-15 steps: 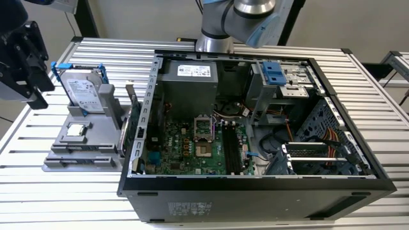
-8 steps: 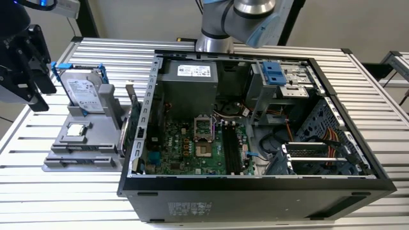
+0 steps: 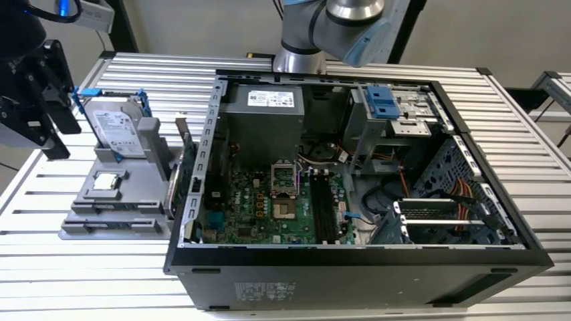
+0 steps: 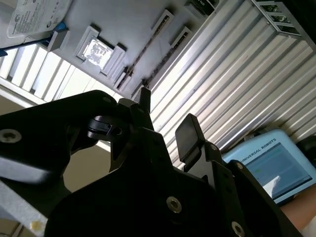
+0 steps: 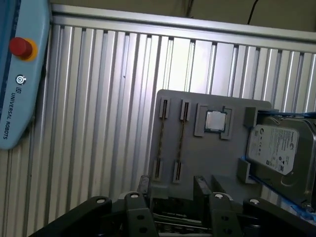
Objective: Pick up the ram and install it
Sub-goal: 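Pick up the ram and move it above insertion slot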
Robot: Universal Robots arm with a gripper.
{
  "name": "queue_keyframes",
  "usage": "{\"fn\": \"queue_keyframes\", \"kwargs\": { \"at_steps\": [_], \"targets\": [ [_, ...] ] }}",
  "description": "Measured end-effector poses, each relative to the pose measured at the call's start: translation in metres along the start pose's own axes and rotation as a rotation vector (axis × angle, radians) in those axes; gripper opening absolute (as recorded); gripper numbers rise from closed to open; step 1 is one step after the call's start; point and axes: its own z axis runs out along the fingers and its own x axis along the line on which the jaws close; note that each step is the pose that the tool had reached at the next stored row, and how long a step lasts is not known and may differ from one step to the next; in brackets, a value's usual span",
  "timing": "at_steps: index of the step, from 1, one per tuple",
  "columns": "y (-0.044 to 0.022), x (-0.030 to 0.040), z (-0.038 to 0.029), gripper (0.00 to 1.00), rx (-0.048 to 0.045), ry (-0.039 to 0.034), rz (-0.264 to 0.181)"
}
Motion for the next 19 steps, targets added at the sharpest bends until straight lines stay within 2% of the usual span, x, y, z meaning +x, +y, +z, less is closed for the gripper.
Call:
{"fn": "queue_keyframes", "kwargs": {
  "at_steps": [11,19],
  "targets": [
    [-0.0001,-0.0013,0.0058,1.00,-0.0003,0.0021,0.013],
    [-0.0001,-0.0014,0.0098,1.00,-0.0011,0.0023,0.040]
  ]
}}
